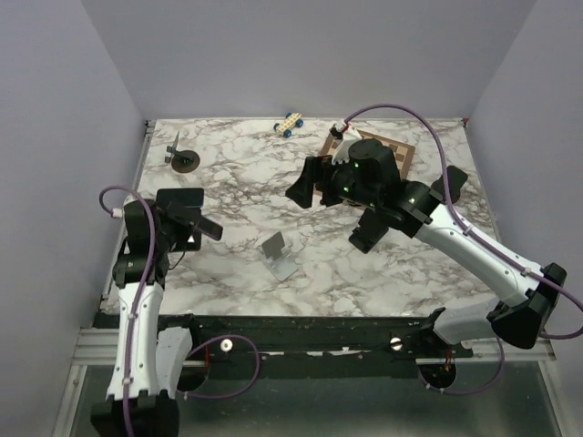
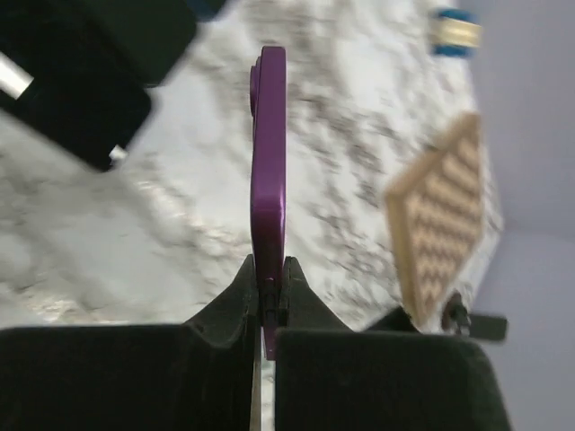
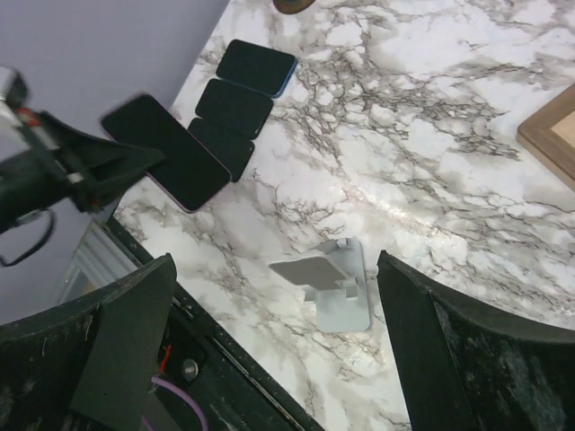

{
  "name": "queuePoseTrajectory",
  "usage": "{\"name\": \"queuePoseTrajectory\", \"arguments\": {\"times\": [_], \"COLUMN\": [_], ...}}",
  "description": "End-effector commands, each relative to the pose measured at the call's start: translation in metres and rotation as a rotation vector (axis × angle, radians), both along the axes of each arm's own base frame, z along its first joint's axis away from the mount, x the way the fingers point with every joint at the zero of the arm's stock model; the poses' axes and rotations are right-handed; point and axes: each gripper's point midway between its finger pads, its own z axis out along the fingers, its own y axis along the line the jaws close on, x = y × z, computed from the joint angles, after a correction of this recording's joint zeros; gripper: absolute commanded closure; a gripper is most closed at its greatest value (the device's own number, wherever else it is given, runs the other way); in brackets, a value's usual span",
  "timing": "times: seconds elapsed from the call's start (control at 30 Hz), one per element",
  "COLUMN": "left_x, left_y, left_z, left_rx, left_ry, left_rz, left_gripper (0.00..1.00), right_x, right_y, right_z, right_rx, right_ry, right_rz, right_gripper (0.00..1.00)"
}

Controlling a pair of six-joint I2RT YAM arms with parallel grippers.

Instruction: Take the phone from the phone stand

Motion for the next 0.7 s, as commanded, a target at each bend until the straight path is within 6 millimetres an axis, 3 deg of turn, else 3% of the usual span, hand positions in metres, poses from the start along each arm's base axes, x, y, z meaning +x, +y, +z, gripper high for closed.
{"name": "queuePoseTrajectory", "arguments": {"times": [0.0,0.07,0.23,0.33,0.47,0.67], "left_x": [-0.012,-0.014,-0.023,-0.031,-0.034,-0.028], "left_y": [0.047,0.059,0.101,0.112,0.133,0.139], "left_z": [-0.105,-0.122,-0.139,-0.156,-0.161,-0.169], "left_rx": [-0.206,-0.248,-0.17,-0.18,-0.137,-0.143], "left_ry": [0.322,0.342,0.274,0.312,0.322,0.349], "left_rz": [0.263,0.343,0.524,0.572,0.629,0.632], "left_gripper": [1.0,1.0,1.0,1.0,1.0,1.0], "right_x": [-0.003,-0.006,-0.012,-0.014,-0.013,-0.012], "right_y": [-0.03,-0.035,-0.043,-0.044,-0.042,-0.04], "right_z": [-0.001,0.0,0.001,0.003,0.006,0.008], "right_rx": [-0.059,-0.054,-0.047,-0.04,-0.034,-0.02], "right_ry": [-0.028,-0.035,-0.04,-0.046,-0.053,-0.06], "right_rz": [-0.088,-0.095,-0.101,-0.098,-0.093,-0.089], "right_gripper": [0.0,0.0,0.0,0.0,0.0,0.0]}}
